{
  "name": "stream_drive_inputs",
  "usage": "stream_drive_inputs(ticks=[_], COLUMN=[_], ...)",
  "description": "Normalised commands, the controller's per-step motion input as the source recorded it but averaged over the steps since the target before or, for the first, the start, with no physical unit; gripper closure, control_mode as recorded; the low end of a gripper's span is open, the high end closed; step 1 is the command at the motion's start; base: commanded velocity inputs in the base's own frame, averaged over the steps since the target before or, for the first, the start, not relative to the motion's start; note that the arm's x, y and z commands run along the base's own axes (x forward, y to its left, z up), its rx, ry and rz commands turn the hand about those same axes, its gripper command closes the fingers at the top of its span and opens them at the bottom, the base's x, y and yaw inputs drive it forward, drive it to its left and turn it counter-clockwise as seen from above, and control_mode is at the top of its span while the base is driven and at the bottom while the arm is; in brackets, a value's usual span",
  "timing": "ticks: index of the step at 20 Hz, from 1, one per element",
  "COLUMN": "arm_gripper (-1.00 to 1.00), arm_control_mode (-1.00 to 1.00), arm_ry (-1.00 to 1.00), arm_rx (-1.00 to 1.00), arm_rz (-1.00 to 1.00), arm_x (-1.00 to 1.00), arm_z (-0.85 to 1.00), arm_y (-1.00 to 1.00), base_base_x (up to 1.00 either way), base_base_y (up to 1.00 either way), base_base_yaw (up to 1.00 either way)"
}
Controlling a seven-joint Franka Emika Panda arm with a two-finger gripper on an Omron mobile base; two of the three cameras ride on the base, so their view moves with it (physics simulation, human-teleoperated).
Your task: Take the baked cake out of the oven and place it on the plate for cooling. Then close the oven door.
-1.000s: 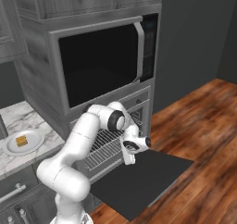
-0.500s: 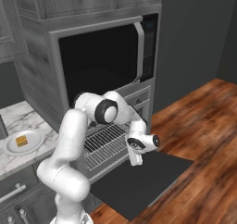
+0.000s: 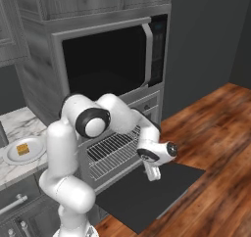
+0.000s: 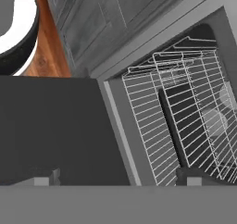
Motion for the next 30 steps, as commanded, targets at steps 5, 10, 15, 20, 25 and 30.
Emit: stream_drive_inputs(ticks=[5, 10, 15, 20, 25, 30], arm_gripper=[-1.00, -1.00, -1.00, -1.00, -1.00, -1.00], arm_control_mode=[-1.00, -1.00, -1.00, -1.00, -1.00, -1.00], arm_ry=[-0.16, -0.09, -0.03, -0.09, -0.16, -0.19], arm_rx=[-0.08, 0.00, 0.00, 0.00, 0.01, 0.00], arm_rz=[0.02, 0.07, 0.11, 0.15, 0.13, 0.04], arm_x=[-0.97, -0.87, -0.47, -0.51, -0.56, -0.30], arm_z=[0.18, -0.05, -0.33, -0.43, -0.87, -0.98], arm_y=[-0.80, -0.97, -0.85, -0.77, -0.58, -0.53], base_base_x=[0.00, 0.00, 0.00, 0.00, 0.00, 0.00], base_base_y=[0.00, 0.00, 0.00, 0.00, 0.00, 0.00], base_base_yaw=[0.00, 0.00, 0.00, 0.00, 0.00, 0.00])
